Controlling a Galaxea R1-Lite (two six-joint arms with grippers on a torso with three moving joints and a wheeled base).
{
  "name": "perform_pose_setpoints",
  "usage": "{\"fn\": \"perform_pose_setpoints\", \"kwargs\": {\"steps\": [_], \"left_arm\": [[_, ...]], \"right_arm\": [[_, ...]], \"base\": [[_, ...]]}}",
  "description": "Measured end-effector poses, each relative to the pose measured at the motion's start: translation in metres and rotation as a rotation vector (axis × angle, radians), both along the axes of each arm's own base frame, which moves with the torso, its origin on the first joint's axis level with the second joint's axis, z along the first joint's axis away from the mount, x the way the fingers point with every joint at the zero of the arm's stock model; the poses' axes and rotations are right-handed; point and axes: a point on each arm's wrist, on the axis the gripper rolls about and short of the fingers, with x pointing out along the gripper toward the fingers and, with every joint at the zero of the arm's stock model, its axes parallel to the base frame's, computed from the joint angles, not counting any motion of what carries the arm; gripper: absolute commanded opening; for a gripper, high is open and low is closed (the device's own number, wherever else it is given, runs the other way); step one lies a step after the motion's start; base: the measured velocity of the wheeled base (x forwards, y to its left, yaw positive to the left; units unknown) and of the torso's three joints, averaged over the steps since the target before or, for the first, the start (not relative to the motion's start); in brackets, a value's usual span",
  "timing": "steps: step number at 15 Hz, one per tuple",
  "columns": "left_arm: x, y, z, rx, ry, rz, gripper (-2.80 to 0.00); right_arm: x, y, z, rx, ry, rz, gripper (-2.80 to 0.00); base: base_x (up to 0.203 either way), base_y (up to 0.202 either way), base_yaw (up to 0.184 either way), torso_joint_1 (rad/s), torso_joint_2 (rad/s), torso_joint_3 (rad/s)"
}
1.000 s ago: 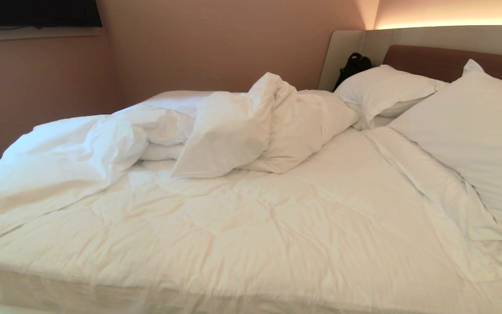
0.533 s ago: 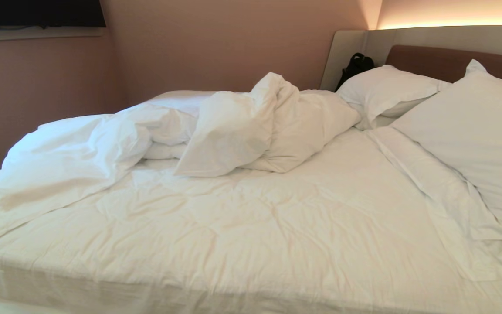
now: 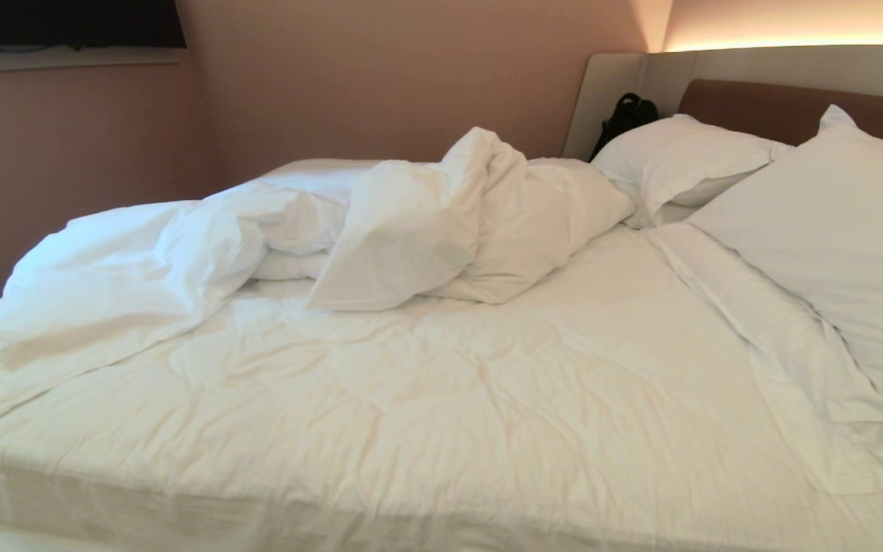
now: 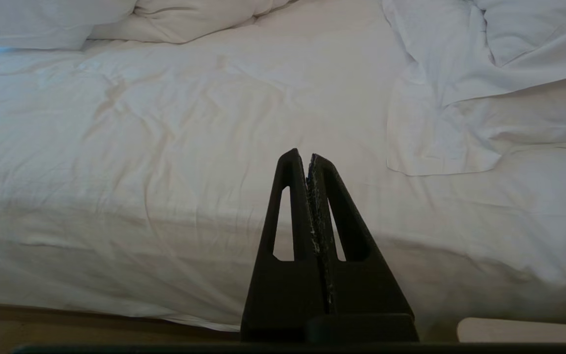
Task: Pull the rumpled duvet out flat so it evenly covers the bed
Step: Hold the folded corner of the quilt
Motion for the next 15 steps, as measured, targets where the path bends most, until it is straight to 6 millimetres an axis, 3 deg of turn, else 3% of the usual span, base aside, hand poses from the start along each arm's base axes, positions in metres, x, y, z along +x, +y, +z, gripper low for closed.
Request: {"fn": "perform_pose_setpoints", "kwargs": {"steps": [15], "left_arm": [[0.0000,0.0000,0.0000,0.001,0.000,0.000,-2.80]], "right_arm": [[0.0000,0.0000,0.0002,-0.002,-0.001,0.000,-2.80]], "base": [[0.000,0.000,0.000,0.000,0.00,0.000]]}}
